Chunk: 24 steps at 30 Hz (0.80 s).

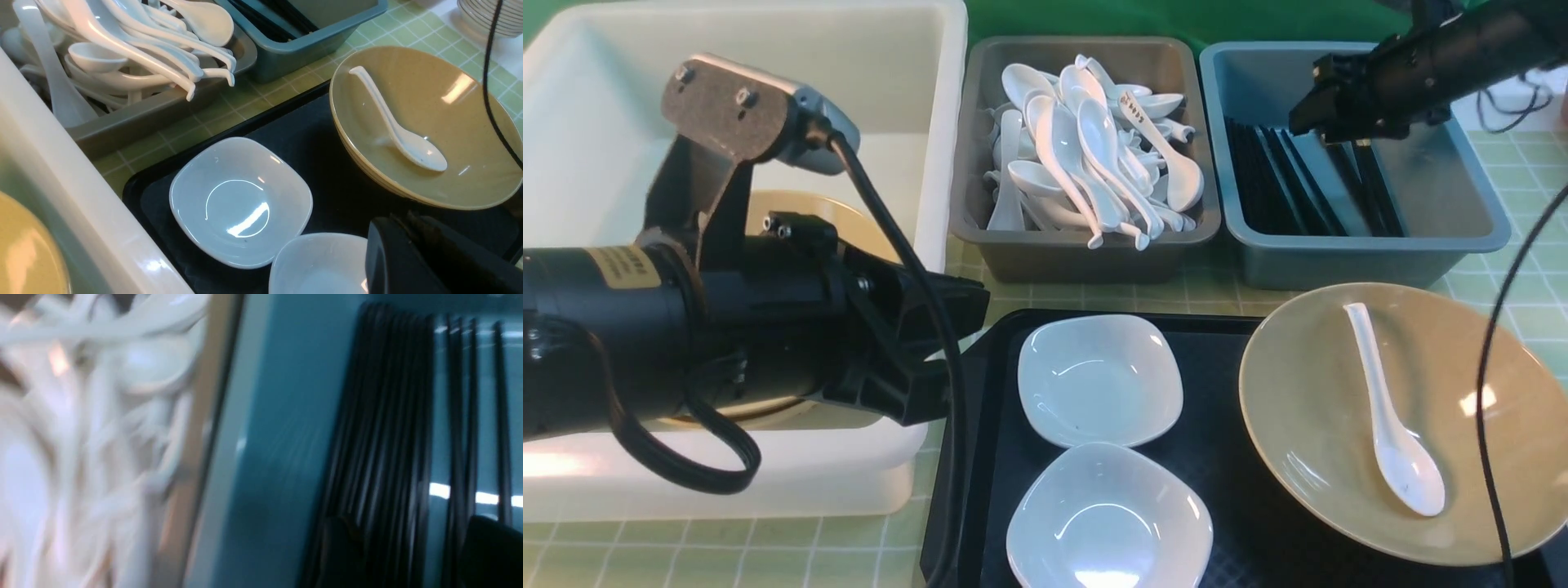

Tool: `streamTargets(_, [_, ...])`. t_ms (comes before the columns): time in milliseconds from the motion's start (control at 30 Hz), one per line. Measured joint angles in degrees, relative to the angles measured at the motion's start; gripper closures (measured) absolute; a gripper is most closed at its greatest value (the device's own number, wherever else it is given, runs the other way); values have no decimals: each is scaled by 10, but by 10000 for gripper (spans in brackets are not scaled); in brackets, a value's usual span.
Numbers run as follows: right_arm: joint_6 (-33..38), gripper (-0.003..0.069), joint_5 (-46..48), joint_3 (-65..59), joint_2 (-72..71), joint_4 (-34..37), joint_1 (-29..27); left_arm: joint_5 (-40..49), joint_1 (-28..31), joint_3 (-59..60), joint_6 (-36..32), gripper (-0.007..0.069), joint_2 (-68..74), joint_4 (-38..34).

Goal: On green table put chopsticks spoon bowls plates into blue grey white boxes.

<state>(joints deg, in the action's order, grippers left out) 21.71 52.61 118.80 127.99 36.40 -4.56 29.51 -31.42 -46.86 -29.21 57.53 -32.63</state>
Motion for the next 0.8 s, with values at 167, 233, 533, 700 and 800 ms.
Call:
streamTargets(167, [29,256,47,-62,-121,-39,9,2,0,0,0,626,0,-1])
streamTargets(233, [37,255,38,-126,-187,-43,21,2,0,0,0,626,0,-1])
streamTargets(533, [10,255,17,-418,-351,-192,107,11,0,-1,-16,626,-1,4])
streamTargets(700, [-22,255,-32,-521,-357,-216,114,17,0,-1,-17,626,-1,5])
streamTargets(800, [-23,255,-74,-551,-349,-213,115,17,0,-1,-17,626,-1,5])
